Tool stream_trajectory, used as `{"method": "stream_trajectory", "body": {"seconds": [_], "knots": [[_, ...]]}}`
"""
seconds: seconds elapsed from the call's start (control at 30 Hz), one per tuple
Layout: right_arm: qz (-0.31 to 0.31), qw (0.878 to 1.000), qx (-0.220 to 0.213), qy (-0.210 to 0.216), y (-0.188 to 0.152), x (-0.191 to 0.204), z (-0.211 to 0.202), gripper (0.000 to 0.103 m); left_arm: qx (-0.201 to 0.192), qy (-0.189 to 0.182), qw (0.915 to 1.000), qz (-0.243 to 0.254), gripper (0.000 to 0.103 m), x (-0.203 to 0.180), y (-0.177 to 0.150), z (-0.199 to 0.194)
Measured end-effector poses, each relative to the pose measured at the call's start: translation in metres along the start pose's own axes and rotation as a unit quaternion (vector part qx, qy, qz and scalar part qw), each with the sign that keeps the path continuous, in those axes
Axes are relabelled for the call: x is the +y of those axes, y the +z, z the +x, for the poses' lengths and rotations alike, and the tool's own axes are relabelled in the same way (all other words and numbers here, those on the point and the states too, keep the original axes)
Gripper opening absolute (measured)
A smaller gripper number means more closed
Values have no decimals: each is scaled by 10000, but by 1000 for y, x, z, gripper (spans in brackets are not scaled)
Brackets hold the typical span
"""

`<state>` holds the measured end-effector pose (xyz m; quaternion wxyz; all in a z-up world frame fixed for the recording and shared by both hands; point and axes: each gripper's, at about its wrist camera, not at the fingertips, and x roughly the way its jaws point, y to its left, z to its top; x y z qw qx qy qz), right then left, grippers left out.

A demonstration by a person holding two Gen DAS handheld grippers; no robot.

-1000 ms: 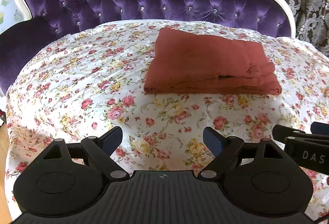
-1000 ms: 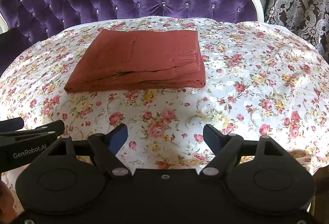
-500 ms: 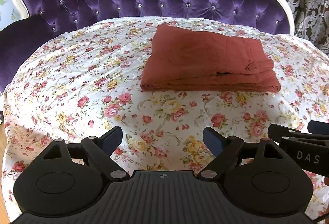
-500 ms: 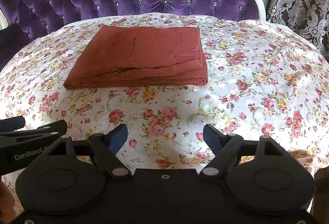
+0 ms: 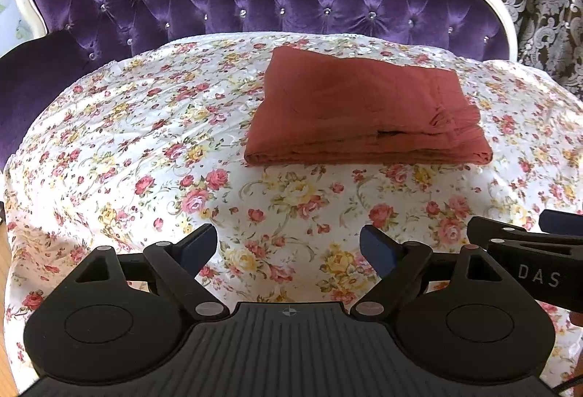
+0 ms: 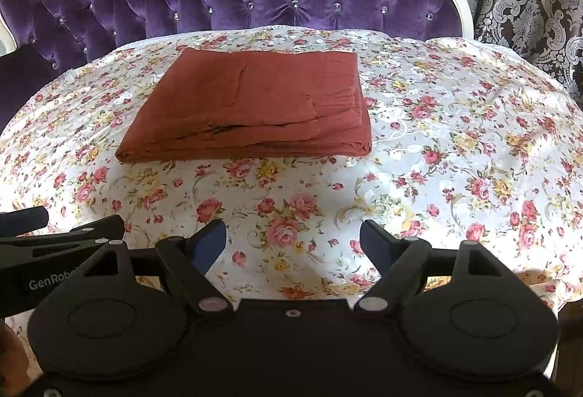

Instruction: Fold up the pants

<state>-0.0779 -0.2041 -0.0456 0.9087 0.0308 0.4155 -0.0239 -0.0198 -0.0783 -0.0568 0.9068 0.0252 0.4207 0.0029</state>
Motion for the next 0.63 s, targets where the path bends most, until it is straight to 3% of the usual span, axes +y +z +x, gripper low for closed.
{"method": "stream_trajectory", "body": {"seconds": [0.63], "knots": [[12,10000,7,21,0,1,0,81,19,-38,10000,6,85,-1,-1,-1]]}}
